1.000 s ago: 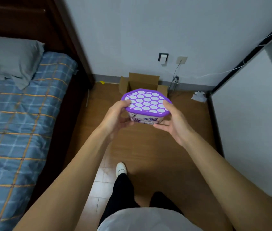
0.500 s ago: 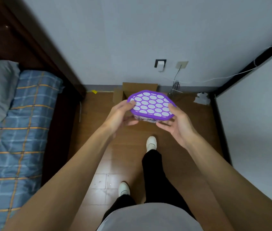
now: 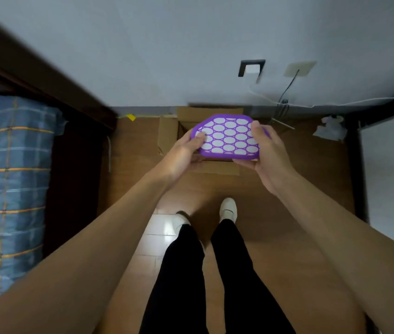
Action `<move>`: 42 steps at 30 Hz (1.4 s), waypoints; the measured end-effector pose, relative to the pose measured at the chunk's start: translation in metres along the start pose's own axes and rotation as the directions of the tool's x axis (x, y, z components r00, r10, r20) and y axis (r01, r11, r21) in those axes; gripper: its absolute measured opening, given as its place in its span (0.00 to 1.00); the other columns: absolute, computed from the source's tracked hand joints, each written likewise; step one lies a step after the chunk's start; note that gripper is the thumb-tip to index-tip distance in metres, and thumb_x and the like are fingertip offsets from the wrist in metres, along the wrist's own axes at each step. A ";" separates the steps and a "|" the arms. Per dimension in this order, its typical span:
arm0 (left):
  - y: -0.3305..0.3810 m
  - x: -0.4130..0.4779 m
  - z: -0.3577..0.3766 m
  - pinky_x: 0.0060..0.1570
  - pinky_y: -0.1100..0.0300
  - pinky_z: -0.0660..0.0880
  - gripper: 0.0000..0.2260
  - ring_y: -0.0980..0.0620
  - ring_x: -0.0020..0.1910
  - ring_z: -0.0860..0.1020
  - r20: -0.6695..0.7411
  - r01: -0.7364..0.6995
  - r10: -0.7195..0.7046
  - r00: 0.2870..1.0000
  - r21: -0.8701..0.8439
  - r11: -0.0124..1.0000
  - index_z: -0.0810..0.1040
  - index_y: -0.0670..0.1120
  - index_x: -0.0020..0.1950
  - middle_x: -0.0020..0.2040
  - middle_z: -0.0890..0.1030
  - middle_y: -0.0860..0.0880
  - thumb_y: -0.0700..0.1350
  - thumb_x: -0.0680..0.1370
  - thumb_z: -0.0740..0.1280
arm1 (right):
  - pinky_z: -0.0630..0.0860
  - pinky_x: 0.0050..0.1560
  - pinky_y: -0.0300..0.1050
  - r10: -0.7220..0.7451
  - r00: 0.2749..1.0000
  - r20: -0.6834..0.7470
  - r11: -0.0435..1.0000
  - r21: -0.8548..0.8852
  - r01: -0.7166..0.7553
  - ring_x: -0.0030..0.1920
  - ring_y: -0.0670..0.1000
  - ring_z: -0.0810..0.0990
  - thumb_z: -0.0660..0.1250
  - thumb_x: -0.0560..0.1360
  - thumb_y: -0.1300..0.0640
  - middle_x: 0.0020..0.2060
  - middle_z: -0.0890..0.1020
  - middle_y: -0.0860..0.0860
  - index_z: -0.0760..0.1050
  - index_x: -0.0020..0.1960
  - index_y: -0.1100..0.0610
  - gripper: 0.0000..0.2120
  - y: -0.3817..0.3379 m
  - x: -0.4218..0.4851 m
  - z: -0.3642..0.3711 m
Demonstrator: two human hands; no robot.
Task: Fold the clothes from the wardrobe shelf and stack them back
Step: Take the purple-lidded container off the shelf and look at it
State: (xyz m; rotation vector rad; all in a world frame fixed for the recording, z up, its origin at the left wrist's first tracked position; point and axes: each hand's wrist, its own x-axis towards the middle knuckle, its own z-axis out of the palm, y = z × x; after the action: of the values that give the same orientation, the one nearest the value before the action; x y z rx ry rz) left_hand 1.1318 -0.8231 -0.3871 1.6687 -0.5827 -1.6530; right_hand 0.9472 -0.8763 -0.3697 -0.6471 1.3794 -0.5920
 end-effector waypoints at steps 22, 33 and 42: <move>-0.257 0.421 -0.083 0.47 0.50 0.84 0.08 0.53 0.45 0.81 -0.291 0.237 -0.232 0.928 -0.018 0.971 0.73 0.47 0.56 0.46 0.78 0.51 0.41 0.78 0.66 | 0.82 0.42 0.43 0.034 0.991 -0.126 0.955 -0.287 -0.070 0.50 0.47 0.82 0.64 0.80 0.46 0.52 0.80 0.46 0.74 0.56 0.47 0.08 0.281 0.433 0.053; -0.329 0.517 -0.087 0.47 0.49 0.83 0.03 0.50 0.47 0.82 -0.232 0.349 -0.304 0.924 0.186 0.918 0.73 0.48 0.44 0.45 0.80 0.50 0.43 0.78 0.65 | 0.82 0.55 0.53 0.162 0.980 -0.116 0.873 -0.447 -0.197 0.53 0.52 0.83 0.58 0.79 0.33 0.57 0.80 0.53 0.68 0.62 0.49 0.22 0.353 0.531 0.048; -0.355 0.539 -0.090 0.52 0.52 0.81 0.05 0.52 0.47 0.82 -0.210 0.435 -0.393 0.895 0.217 0.874 0.77 0.47 0.52 0.47 0.83 0.49 0.43 0.77 0.65 | 0.76 0.64 0.55 0.290 0.950 -0.111 0.806 -0.506 -0.306 0.56 0.54 0.82 0.54 0.78 0.31 0.58 0.81 0.55 0.68 0.70 0.54 0.32 0.367 0.559 0.042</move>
State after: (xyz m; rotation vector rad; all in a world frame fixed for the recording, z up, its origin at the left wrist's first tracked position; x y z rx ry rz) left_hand 1.2075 -0.9772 -1.0161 2.2216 -0.3871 -1.7688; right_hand 1.0492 -1.0190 -1.0163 -0.8277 1.6444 0.0406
